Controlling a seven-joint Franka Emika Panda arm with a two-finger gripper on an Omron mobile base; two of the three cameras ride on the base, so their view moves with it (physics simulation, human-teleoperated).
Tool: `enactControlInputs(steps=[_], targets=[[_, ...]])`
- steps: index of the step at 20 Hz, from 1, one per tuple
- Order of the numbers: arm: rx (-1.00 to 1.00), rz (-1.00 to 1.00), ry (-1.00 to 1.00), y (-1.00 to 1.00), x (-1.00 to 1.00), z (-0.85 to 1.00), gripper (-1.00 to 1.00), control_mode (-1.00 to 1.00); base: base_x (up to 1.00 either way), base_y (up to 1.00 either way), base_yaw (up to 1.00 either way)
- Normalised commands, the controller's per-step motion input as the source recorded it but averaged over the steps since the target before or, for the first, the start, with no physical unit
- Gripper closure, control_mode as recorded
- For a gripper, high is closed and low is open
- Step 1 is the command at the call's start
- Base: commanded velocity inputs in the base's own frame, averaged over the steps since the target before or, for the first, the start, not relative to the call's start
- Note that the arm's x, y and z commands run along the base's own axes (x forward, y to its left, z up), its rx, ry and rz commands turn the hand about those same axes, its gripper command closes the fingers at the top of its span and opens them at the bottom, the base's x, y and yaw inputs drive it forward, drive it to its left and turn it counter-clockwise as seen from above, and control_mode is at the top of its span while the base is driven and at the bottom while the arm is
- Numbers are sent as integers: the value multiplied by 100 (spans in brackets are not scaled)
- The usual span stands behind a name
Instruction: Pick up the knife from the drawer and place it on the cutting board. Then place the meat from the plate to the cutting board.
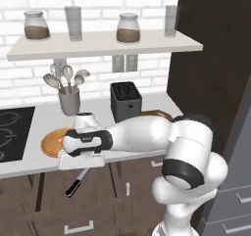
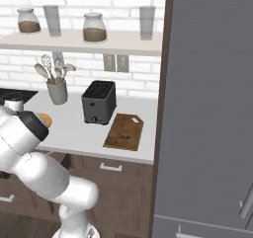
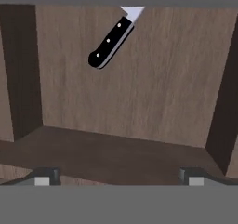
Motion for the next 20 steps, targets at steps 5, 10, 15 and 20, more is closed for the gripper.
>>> enactControlInputs(steps=[5,10,15,20], targets=[[-7,7,0,15,-38,-59,-100,-100,0,0,0],[-3,3,0,9,-39,-57,-100,-100,0,0,0],[-1,0,4,0,-27,-32,-100,-100,0,0,0],[-2,0,6,0,-25,-36,-100,-100,0,0,0]])
